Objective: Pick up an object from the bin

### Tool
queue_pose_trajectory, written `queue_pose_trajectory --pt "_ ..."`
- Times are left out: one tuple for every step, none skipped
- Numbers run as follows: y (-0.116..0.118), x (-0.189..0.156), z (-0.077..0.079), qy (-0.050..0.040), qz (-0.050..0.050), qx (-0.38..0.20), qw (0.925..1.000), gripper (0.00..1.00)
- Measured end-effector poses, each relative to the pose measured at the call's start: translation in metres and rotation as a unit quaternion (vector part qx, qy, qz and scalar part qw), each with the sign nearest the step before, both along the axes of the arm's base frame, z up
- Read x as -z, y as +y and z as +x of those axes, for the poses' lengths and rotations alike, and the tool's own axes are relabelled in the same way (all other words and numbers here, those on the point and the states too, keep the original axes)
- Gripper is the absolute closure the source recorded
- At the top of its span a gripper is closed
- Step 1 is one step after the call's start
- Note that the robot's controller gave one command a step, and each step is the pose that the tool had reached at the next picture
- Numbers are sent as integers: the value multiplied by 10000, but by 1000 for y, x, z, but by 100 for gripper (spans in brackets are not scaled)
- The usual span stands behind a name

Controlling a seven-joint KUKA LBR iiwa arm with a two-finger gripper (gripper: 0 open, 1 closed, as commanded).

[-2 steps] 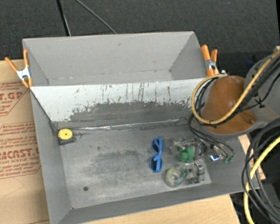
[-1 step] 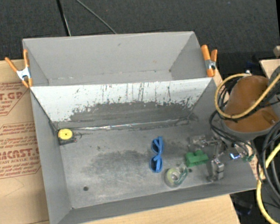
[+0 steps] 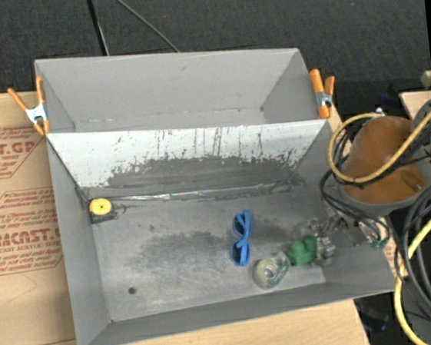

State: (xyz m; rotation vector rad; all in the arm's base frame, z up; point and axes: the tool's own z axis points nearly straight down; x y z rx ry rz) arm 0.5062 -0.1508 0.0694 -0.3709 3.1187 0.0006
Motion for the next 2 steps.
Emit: queue_pose_trajectory --pt "3 -119 4 -45 -14 -133 9999 100" --pt "-3 -190 13 -52 -18 -163 9999 100"
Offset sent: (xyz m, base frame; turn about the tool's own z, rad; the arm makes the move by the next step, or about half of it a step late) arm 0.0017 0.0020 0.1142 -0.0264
